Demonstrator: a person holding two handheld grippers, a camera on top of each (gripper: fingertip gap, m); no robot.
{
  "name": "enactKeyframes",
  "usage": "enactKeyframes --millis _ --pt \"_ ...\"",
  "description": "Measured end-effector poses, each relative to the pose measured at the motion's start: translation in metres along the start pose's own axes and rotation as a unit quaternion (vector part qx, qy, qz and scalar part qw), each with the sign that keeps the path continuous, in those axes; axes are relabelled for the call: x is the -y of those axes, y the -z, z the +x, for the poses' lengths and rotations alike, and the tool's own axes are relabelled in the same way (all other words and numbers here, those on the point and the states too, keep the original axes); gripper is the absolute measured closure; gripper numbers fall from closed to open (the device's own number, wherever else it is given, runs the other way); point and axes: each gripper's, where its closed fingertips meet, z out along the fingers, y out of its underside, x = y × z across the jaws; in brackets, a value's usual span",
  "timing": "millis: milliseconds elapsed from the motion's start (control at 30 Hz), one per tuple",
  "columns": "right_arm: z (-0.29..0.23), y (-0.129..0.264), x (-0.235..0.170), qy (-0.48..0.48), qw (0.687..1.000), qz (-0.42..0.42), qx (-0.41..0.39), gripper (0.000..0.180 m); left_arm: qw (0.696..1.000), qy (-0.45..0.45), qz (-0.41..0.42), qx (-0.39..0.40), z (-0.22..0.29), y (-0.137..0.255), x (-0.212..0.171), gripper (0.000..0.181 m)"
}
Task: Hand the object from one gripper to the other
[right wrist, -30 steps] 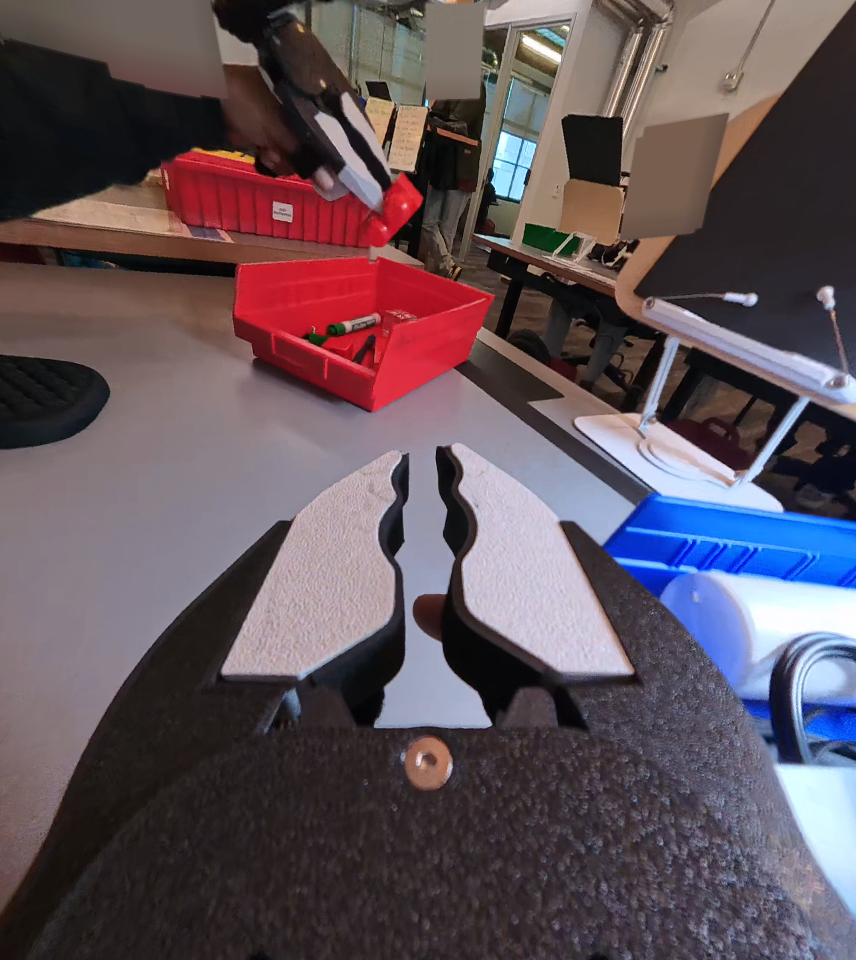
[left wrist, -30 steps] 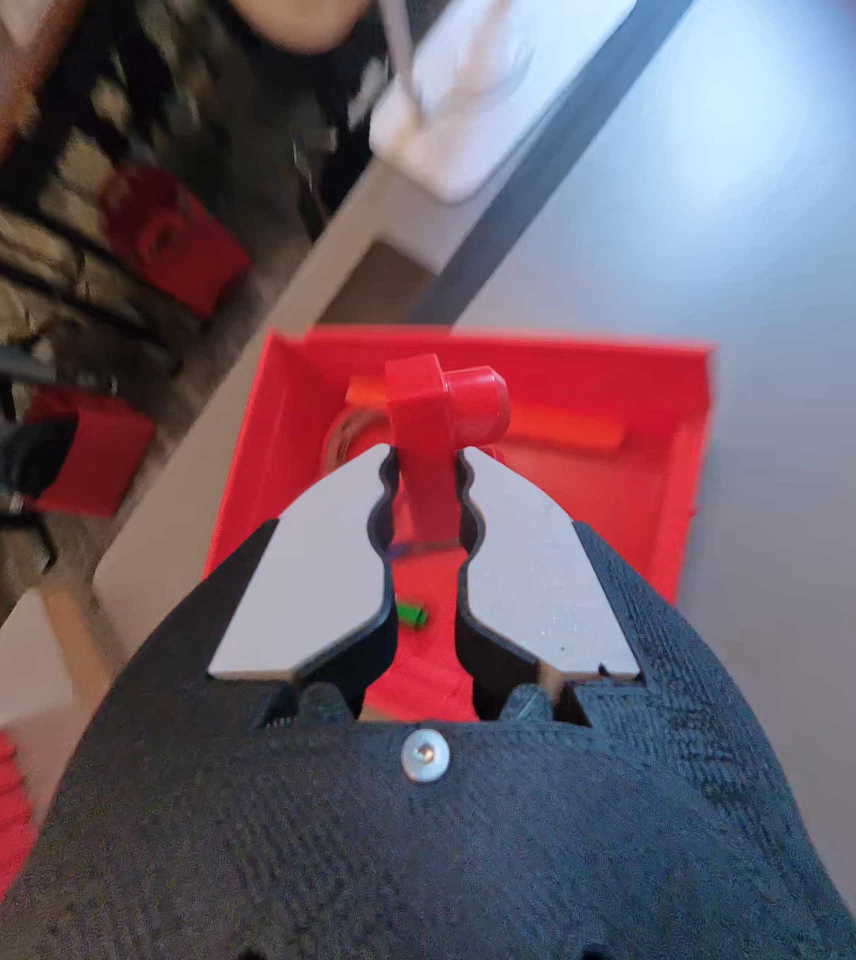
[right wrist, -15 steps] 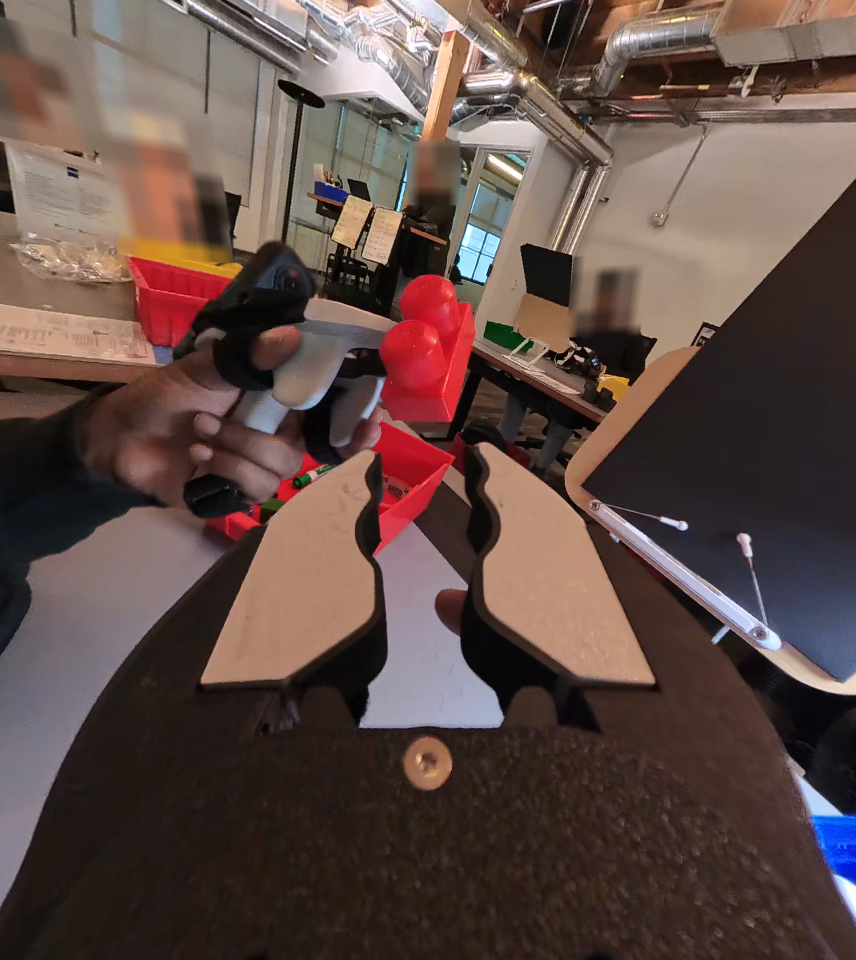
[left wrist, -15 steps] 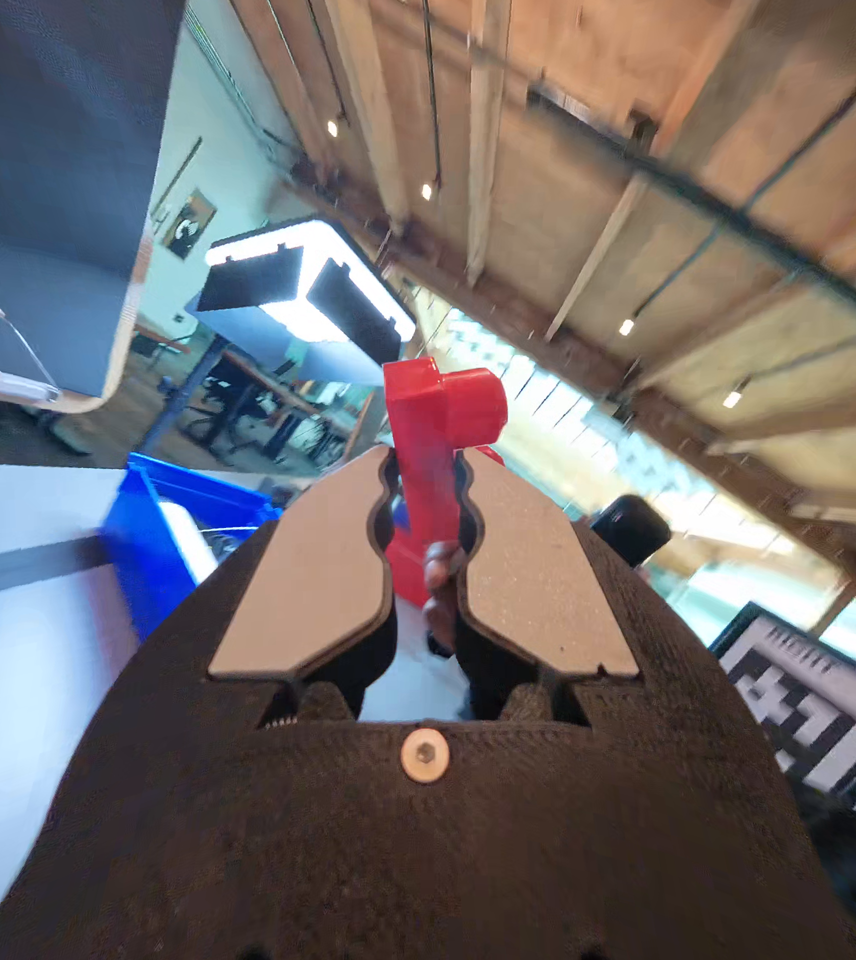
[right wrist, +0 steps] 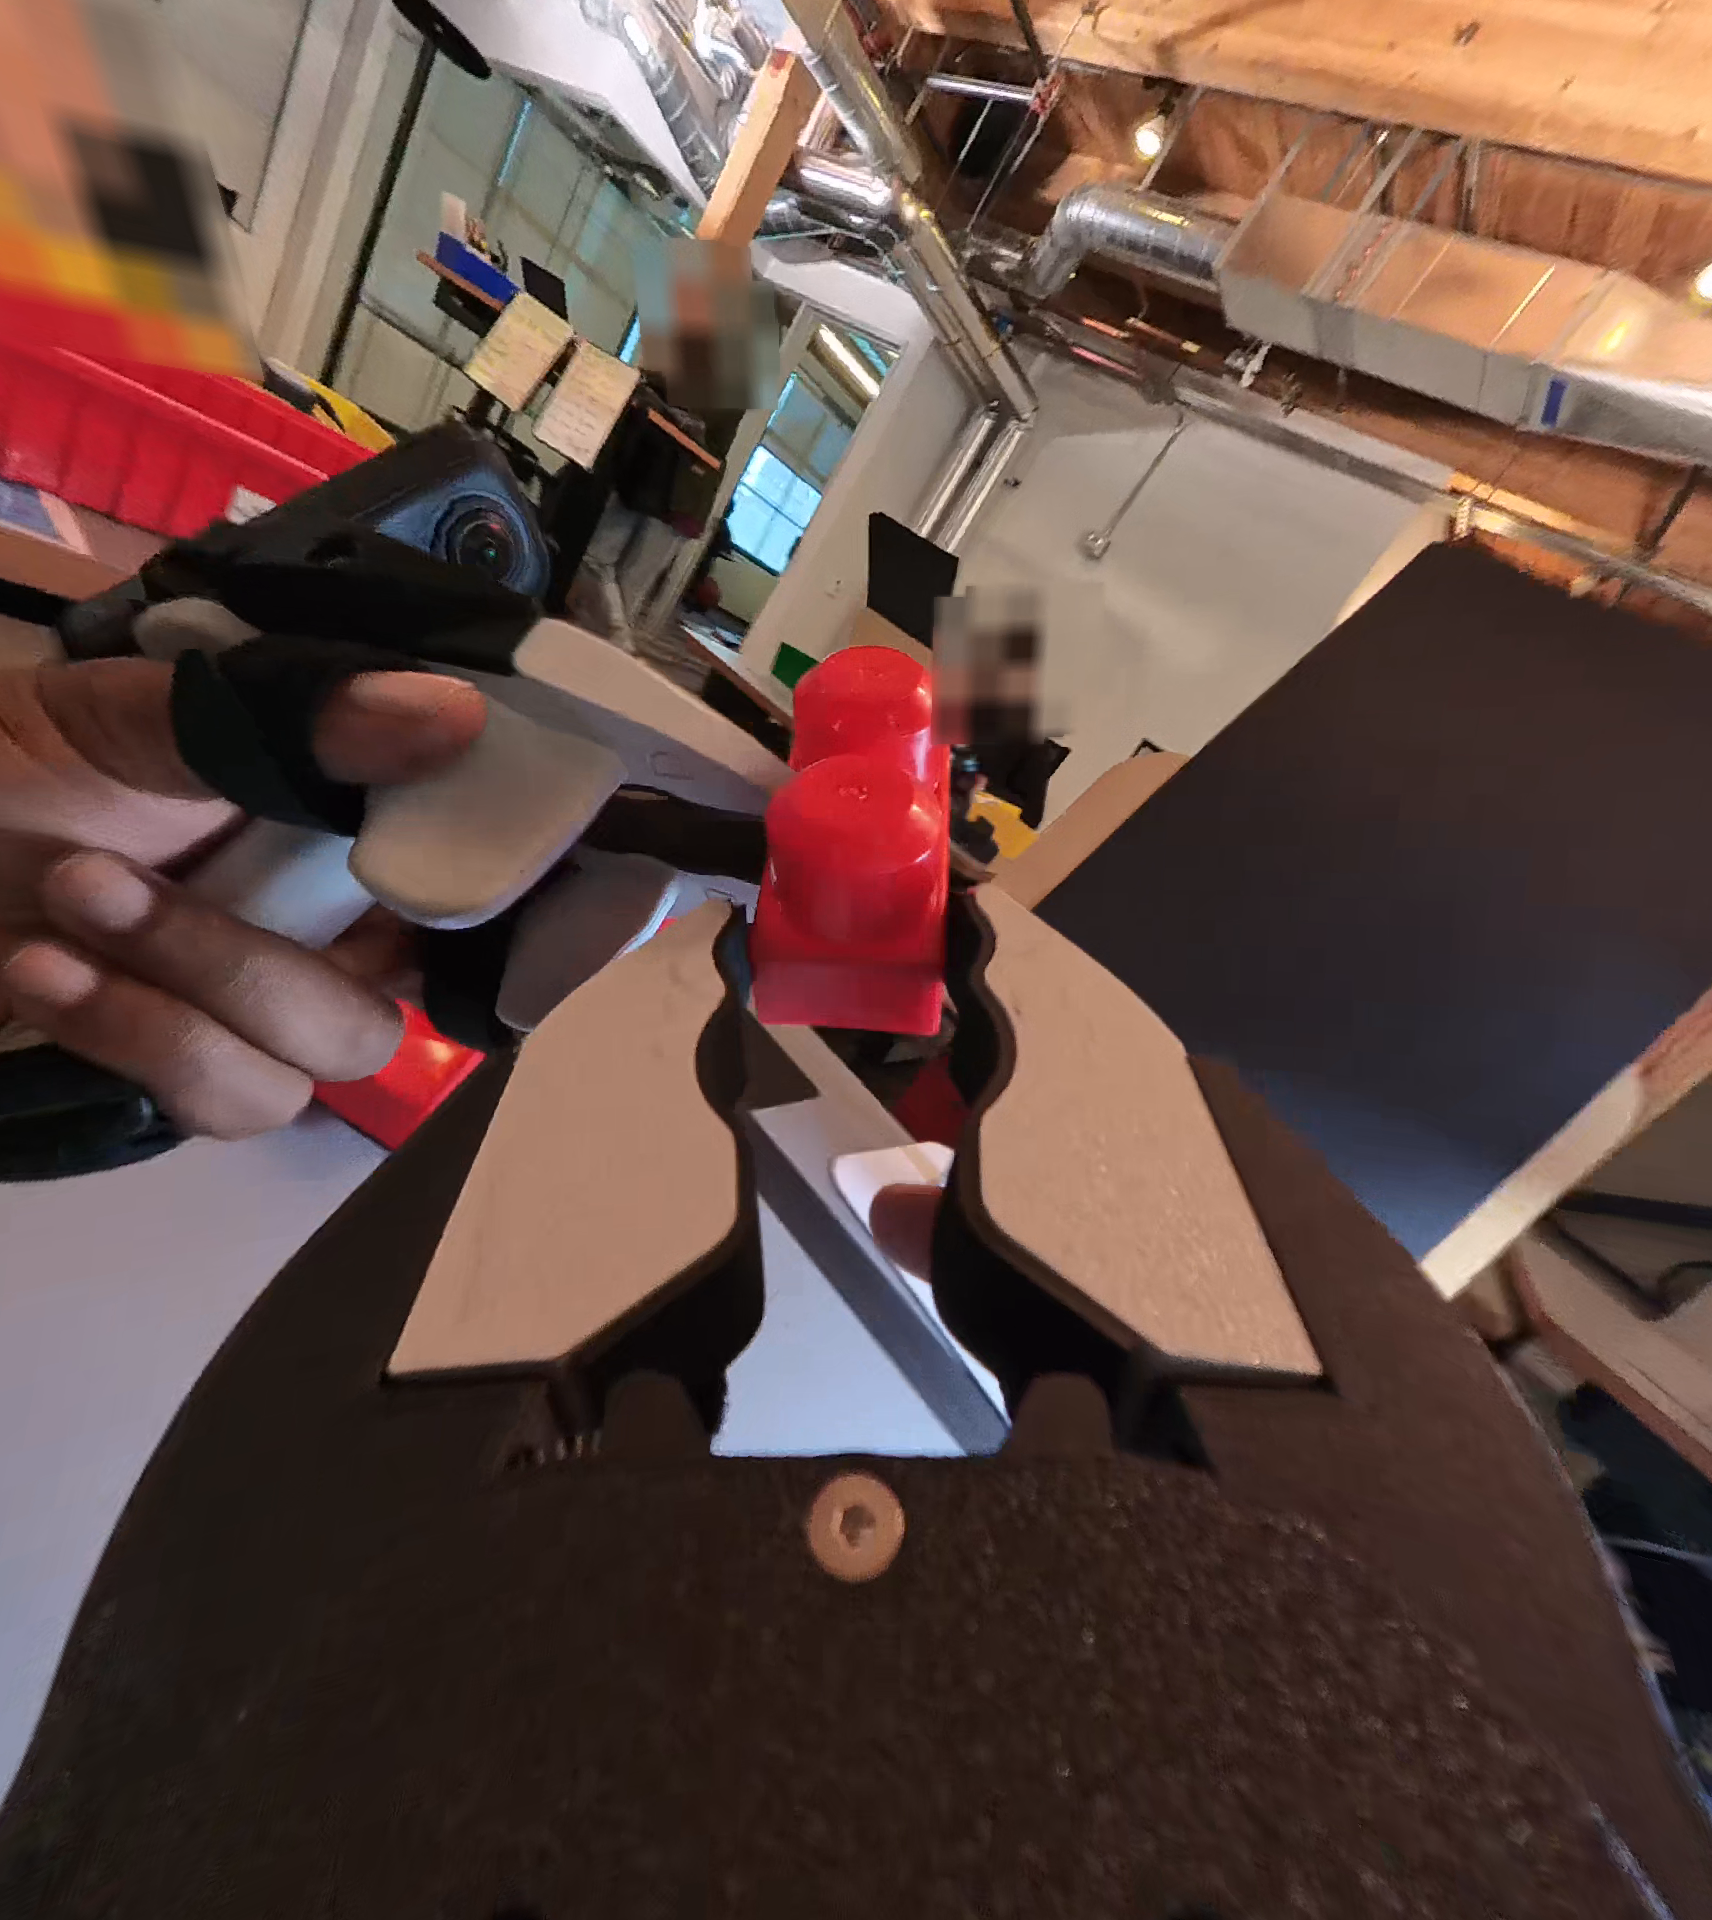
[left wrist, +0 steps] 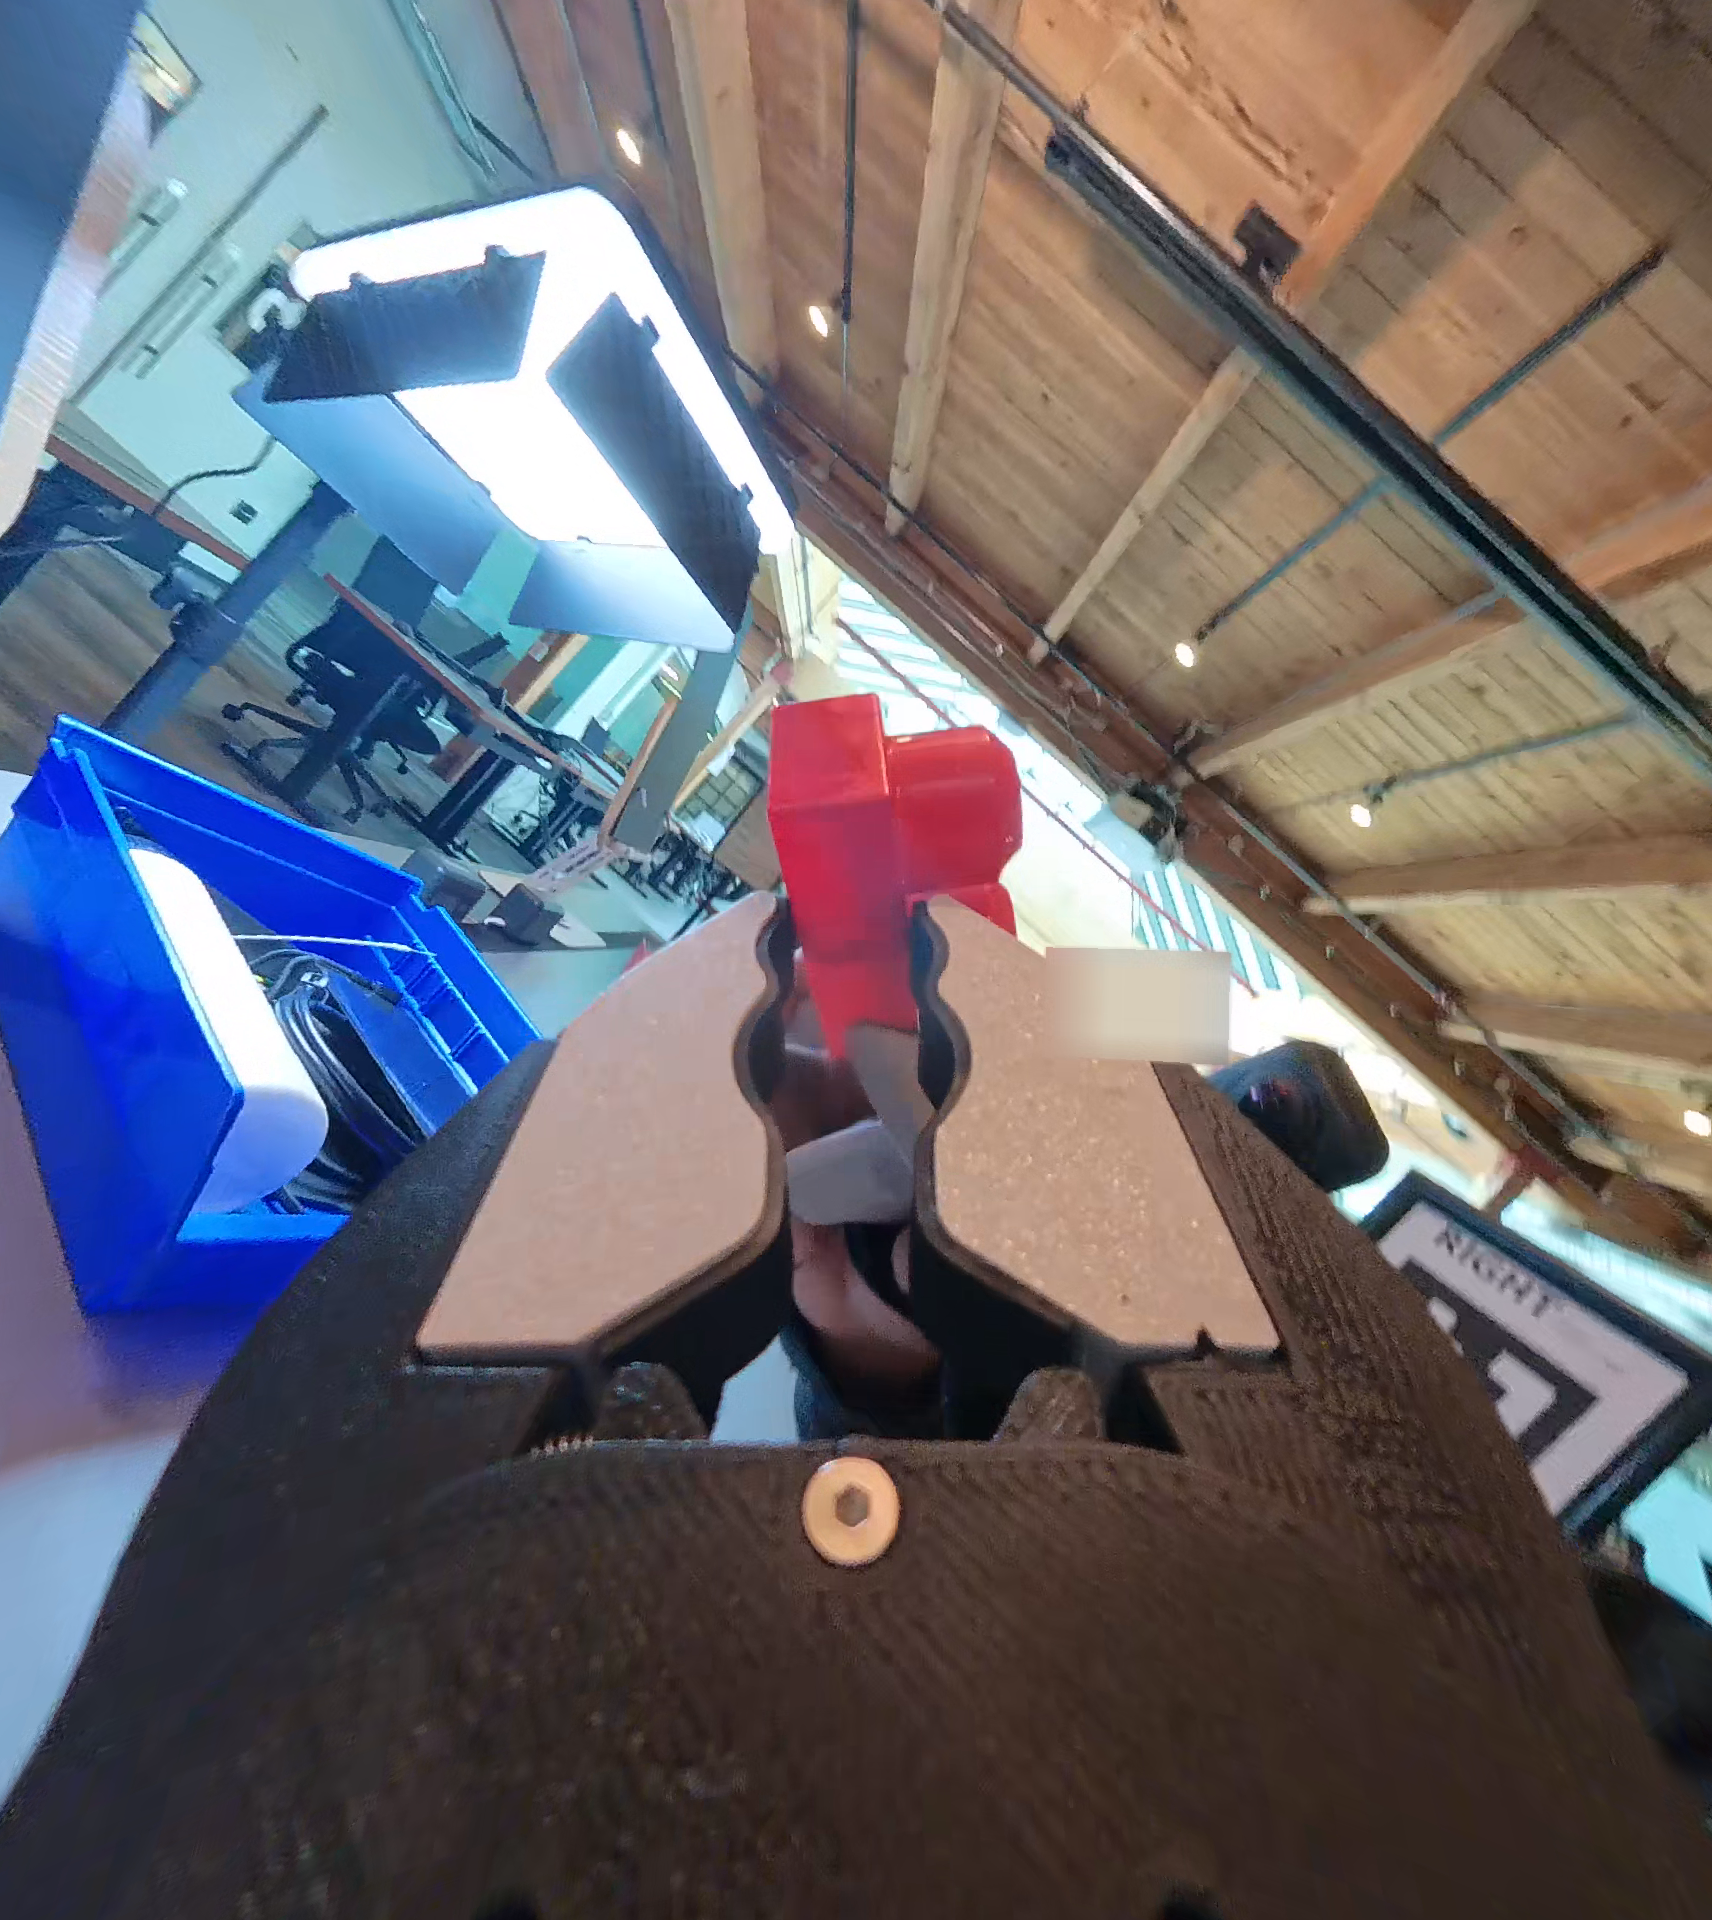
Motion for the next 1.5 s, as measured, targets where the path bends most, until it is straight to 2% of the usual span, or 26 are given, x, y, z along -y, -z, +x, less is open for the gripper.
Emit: enactKeyframes --millis 67,133,200,267,367,433,500,533,700,800,900,1100,1200,1333,1500 --pt "0.007 0.005 0.003 -0.057 0.998 0.005 0.032 0.144 0.998 -0.064 -0.027 -0.002 0.004 0.003 0.002 0.155" --pt "0.007 0.01 -0.003 -0.115 0.989 -0.02 0.096 0.143 0.985 -0.161 -0.056 0.019 0.003 0.011 0.006 0.148" --pt "0.004 0.019 -0.006 -0.18 0.969 -0.028 0.166 0.143 0.958 -0.267 -0.093 0.04 0.003 0.018 0.005 0.145" --pt "-0.006 0.03 -0.003 -0.241 0.936 -0.023 0.255 0.143 0.929 -0.342 -0.138 0.039 0.007 0.022 -0.003 0.14" --pt "-0.019 0.04 -0.003 -0.288 0.897 -0.017 0.335 0.144 0.919 -0.339 -0.199 -0.008 0.019 0.023 -0.027 0.132" --pt "-0.026 0.041 -0.006 -0.295 0.887 -0.023 0.354 0.143 0.92 -0.327 -0.214 -0.015 0.019 0.021 -0.037 0.127" --pt "-0.032 0.044 -0.001 -0.304 0.874 -0.013 0.379 0.143 0.918 -0.326 -0.223 -0.018 0.016 0.019 -0.044 0.138" --pt "-0.031 0.045 0.002 -0.31 0.871 -0.007 0.381 0.144 0.917 -0.322 -0.233 -0.021 0.016 0.019 -0.047 0.143" --pt "-0.024 0.045 0.01 -0.315 0.875 0.018 0.368 0.144 0.921 -0.328 -0.208 -0.029 0.023 0.015 -0.043 0.144" --pt "-0.009 0.035 0.017 -0.31 0.901 0.055 0.3 0.141 0.937 -0.314 -0.149 -0.023 0.025 0.012 -0.028 0.144" --pt "-0.009 0.028 0.018 -0.299 0.914 0.058 0.267 0.134 0.955 -0.271 -0.114 -0.032 0.025 0.012 -0.019 0.144" --pt "-0.007 0.025 0.025 -0.323 0.911 0.073 0.246 0.141 0.972 -0.214 -0.08 -0.06 0.027 0.006 -0.023 0.144" --pt "-0.014 0.031 0.021 -0.299 0.912 0.037 0.28 0.141 0.963 -0.233 -0.117 -0.067 0.028 0.009 -0.028 0.144" --pt "-0.028 0.04 0.007 -0.271 0.904 -0.023 0.33 0.141 0.94 -0.296 -0.162 -0.037 0.024 0.02 -0.026 0.136" --pt "-0.042 0.038 0.0 -0.279 0.89 -0.045 0.358 0.141 0.905 -0.342 -0.251 -0.02 0.015 0.023 -0.053 0.135"
